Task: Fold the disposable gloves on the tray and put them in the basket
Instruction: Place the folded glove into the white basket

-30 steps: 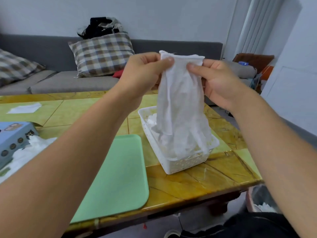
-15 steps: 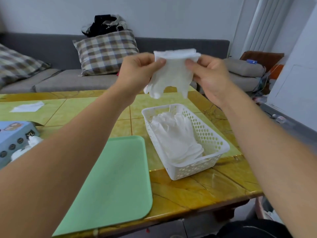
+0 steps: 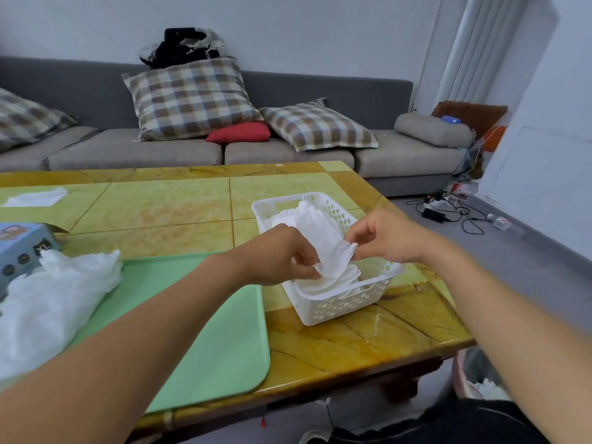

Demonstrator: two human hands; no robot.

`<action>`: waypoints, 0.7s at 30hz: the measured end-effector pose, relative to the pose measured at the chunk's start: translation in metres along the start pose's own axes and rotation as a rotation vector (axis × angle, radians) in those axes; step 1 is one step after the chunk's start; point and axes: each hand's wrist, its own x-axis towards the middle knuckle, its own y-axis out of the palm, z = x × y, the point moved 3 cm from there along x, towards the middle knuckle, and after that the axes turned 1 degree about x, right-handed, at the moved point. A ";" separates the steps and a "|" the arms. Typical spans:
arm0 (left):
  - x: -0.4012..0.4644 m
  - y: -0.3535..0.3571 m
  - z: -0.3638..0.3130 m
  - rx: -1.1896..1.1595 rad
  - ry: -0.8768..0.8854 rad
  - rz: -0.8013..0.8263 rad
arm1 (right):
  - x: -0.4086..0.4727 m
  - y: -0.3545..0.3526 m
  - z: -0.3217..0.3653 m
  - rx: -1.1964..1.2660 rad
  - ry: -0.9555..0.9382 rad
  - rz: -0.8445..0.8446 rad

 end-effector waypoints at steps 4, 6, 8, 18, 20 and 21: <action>-0.005 -0.004 -0.007 0.069 -0.007 0.122 | -0.008 -0.008 0.009 -0.221 0.112 0.173; -0.005 -0.011 -0.003 0.039 -0.041 0.068 | -0.009 -0.018 0.019 -0.263 0.143 0.116; -0.003 -0.021 0.005 0.004 -0.071 -0.062 | -0.005 -0.028 0.029 -0.237 0.153 -0.060; -0.001 -0.005 0.017 0.199 -0.171 -0.021 | 0.067 0.038 0.026 -0.497 0.106 -0.027; 0.002 -0.002 0.014 0.261 -0.195 -0.065 | 0.072 0.046 0.021 -0.512 0.138 0.002; 0.004 0.000 0.011 0.288 -0.209 -0.096 | 0.071 0.047 0.021 -0.493 0.165 0.016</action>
